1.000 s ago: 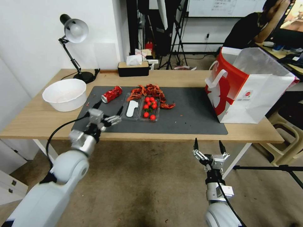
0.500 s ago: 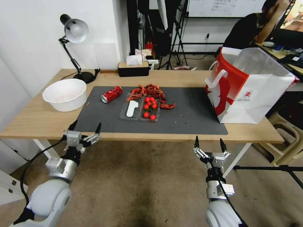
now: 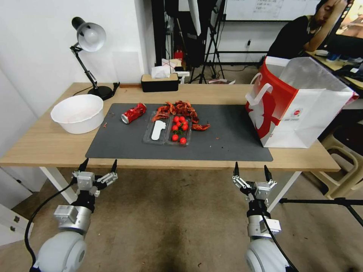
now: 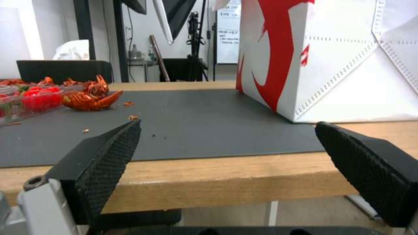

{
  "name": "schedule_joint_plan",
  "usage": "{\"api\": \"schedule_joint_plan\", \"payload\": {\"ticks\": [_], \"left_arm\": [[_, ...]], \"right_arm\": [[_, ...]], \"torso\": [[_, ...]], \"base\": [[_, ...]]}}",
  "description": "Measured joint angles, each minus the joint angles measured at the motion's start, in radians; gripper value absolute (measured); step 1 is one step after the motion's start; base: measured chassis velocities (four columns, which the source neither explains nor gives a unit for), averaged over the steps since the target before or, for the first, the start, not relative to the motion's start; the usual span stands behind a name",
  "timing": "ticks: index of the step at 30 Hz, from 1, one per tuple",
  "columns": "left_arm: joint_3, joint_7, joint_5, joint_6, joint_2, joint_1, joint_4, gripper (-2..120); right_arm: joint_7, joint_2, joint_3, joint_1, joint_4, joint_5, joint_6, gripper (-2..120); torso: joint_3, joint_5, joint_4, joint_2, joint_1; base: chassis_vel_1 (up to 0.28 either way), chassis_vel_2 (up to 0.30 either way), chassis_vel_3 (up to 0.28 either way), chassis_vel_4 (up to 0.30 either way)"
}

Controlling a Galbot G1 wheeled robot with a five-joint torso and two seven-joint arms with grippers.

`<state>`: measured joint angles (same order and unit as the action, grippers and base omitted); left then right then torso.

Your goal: Pick up the trash from the table and place it into the takeout bag.

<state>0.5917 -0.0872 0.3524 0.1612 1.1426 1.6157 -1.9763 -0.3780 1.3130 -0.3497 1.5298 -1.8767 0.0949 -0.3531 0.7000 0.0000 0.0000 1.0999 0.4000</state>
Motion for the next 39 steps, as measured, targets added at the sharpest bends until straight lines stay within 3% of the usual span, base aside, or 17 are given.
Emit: {"api": "schedule_joint_plan", "payload": {"ticks": [26,31,35,37,39], "left_arm": [[-0.023,0.004,0.001,-0.009,-0.009,-0.045,0.010,100],[-0.051,0.006,0.015,-0.034,-0.033,-0.096,0.014,100],[-0.095,0.011,0.037,-0.053,-0.065,-0.175,0.032,100],[-0.154,0.025,0.076,-0.062,-0.109,-0.285,0.072,100],[-0.160,0.026,0.082,-0.064,-0.114,-0.296,0.077,100]], "right_arm": [[0.002,-0.004,-0.003,-0.001,0.004,0.009,0.002,100],[0.003,-0.005,-0.003,0.000,0.003,0.009,0.003,100],[0.004,-0.005,-0.003,0.001,0.001,0.009,0.006,100],[0.004,-0.004,-0.004,0.002,-0.002,0.008,0.008,100],[0.004,-0.004,-0.004,0.002,-0.002,0.008,0.008,100]], "torso": [[0.000,0.0000,0.0000,0.000,0.000],[0.000,0.0001,0.0000,0.000,0.000],[0.000,0.0000,0.0003,0.000,0.000],[0.000,-0.0001,-0.0001,0.000,0.000],[0.000,-0.0001,-0.0001,0.000,0.000]], "base": [[0.000,0.000,0.000,0.000],[0.000,0.000,0.000,0.000],[0.000,0.000,0.000,0.000],[0.000,0.000,0.000,0.000],[0.000,0.000,0.000,0.000]]}}
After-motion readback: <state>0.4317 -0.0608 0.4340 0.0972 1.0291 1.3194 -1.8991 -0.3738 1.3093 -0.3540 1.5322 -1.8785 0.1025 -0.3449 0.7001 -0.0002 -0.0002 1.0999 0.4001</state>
